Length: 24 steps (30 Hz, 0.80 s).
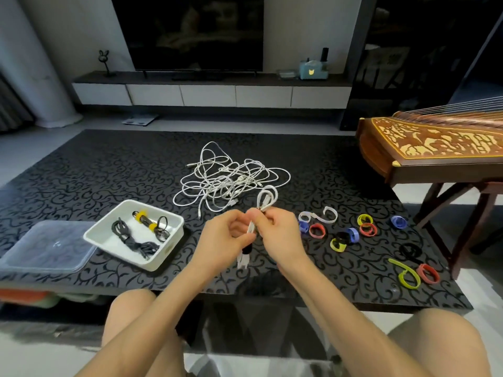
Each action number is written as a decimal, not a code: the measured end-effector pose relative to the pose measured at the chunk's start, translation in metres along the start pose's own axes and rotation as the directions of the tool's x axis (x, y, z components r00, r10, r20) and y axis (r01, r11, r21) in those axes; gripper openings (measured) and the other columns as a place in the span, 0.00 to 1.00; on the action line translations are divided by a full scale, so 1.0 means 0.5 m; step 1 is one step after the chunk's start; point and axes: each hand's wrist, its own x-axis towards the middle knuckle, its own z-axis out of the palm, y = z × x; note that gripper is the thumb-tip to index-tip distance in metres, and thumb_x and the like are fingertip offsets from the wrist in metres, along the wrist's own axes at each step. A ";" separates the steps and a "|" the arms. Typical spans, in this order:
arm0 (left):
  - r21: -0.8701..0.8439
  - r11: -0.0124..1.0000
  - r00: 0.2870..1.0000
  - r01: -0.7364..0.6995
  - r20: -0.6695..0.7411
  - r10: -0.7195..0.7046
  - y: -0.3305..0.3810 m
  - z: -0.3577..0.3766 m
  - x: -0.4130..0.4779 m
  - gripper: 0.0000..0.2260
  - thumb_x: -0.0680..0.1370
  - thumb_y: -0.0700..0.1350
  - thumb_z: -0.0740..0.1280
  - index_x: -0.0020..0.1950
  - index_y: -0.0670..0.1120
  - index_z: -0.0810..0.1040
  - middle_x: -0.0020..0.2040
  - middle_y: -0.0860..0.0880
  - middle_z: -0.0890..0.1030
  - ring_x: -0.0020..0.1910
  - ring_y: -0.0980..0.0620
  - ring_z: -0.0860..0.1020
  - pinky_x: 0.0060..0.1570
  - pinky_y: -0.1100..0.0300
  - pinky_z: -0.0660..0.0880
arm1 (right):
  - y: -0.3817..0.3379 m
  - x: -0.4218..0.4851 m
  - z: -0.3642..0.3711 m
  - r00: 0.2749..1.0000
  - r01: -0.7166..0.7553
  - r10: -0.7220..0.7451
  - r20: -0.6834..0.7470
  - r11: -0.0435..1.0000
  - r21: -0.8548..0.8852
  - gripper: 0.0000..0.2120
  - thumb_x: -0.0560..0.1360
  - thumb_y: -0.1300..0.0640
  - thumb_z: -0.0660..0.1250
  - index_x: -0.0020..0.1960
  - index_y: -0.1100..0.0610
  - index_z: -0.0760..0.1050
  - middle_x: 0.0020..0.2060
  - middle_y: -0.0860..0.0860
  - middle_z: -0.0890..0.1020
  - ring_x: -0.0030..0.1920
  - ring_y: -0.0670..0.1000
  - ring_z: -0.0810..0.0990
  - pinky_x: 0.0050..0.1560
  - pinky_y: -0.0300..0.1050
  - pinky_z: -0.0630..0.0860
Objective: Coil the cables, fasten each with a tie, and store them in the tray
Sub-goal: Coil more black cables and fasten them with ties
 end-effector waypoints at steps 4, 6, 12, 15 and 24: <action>-0.028 0.986 0.951 0.167 -0.257 -0.169 -0.080 -0.096 0.001 0.08 0.70 0.36 0.73 0.41 0.48 0.80 0.35 0.52 0.82 0.35 0.57 0.81 0.40 0.63 0.78 | -0.016 0.021 0.117 0.972 -0.108 0.081 0.219 0.987 0.116 0.12 0.77 0.53 0.66 0.56 0.59 0.77 0.25 0.52 0.76 0.21 0.40 0.70 0.27 0.33 0.67; -0.258 0.920 0.842 0.294 -0.385 -0.377 -0.134 -0.152 0.005 0.06 0.71 0.35 0.73 0.42 0.43 0.80 0.34 0.48 0.81 0.33 0.53 0.80 0.37 0.59 0.78 | -0.015 0.026 0.153 0.946 -0.159 0.125 0.300 0.983 0.091 0.20 0.77 0.51 0.65 0.66 0.60 0.72 0.27 0.51 0.78 0.21 0.40 0.71 0.24 0.31 0.66; -0.435 0.766 0.564 0.473 -0.519 -0.643 -0.287 -0.268 0.050 0.14 0.71 0.37 0.73 0.35 0.43 0.68 0.32 0.43 0.74 0.35 0.46 0.77 0.44 0.50 0.80 | 0.018 0.023 0.179 0.926 -0.197 0.175 0.334 0.980 0.032 0.11 0.77 0.58 0.63 0.43 0.63 0.80 0.26 0.52 0.79 0.22 0.41 0.71 0.23 0.31 0.66; -0.362 0.765 0.555 0.533 -0.533 -0.638 -0.321 -0.263 0.077 0.17 0.72 0.35 0.72 0.31 0.43 0.64 0.25 0.45 0.72 0.33 0.45 0.76 0.43 0.47 0.80 | 0.039 0.024 0.162 0.922 -0.244 0.236 0.306 0.970 -0.011 0.09 0.77 0.58 0.63 0.45 0.61 0.81 0.27 0.52 0.80 0.23 0.42 0.72 0.24 0.32 0.67; 0.487 0.662 0.810 0.570 -0.466 -0.355 -0.285 -0.234 0.126 0.16 0.79 0.46 0.60 0.35 0.39 0.74 0.38 0.39 0.80 0.42 0.39 0.78 0.36 0.56 0.67 | 0.147 0.019 0.031 0.969 -0.210 0.240 0.058 0.926 -0.315 0.09 0.77 0.56 0.64 0.41 0.54 0.81 0.30 0.48 0.82 0.34 0.47 0.79 0.37 0.42 0.74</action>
